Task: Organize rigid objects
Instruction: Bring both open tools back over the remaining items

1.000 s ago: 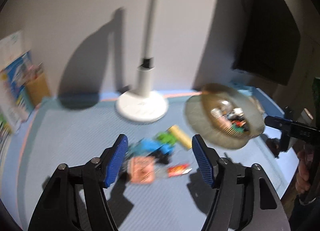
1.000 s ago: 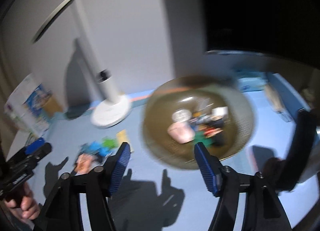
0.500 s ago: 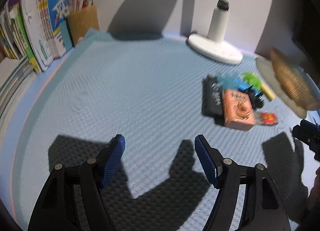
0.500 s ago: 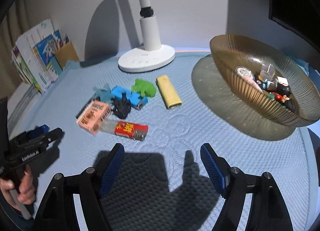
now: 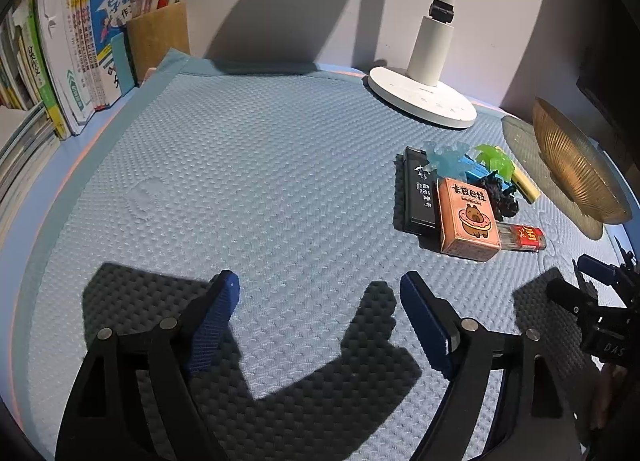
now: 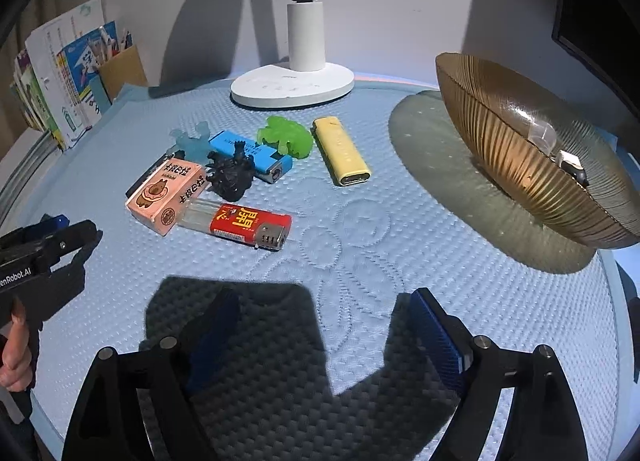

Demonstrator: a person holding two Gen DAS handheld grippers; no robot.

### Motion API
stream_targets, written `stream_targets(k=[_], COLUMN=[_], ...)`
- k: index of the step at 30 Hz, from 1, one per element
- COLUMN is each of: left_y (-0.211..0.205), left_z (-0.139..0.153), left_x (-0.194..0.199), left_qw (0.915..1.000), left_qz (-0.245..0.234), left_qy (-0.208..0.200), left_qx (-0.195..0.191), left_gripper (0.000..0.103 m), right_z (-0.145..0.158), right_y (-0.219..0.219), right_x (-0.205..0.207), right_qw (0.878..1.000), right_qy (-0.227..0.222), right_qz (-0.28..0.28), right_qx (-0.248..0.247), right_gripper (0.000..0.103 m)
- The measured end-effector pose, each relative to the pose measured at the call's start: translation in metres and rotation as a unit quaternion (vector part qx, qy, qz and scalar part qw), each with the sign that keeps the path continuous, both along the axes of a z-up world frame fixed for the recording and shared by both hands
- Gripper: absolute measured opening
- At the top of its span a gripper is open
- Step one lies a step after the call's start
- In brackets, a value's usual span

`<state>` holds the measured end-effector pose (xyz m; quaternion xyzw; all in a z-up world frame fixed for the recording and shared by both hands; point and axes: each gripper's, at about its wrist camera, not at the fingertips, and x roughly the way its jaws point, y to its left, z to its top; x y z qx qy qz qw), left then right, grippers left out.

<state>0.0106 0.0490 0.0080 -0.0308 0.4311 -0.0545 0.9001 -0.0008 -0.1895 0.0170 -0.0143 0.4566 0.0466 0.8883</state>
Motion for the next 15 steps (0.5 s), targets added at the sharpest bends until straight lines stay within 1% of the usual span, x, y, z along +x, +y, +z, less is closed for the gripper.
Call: stream_targets(k=[8,15], left_y=[0.0009,0.0007], left_z=[-0.0001,-0.0005], left_x=[-0.0001,-0.0009], left_qw=[1.0000,1.0000], left_qz=[0.001,0.000], left_qy=[0.001,0.002], left_qx=[-0.001,0.002], left_gripper=[0.082,0.083], right_z=[-0.0007,-0.0012], right_y=[0.0046,0.0056], right_x=[-0.0021,-0.0023], right_qw=[1.000,1.000], right_qy=[0.002,0.002], right_qz=[-0.004,-0.006], right_qx=[-0.013,-0.014], right_gripper=[0.086,0.088])
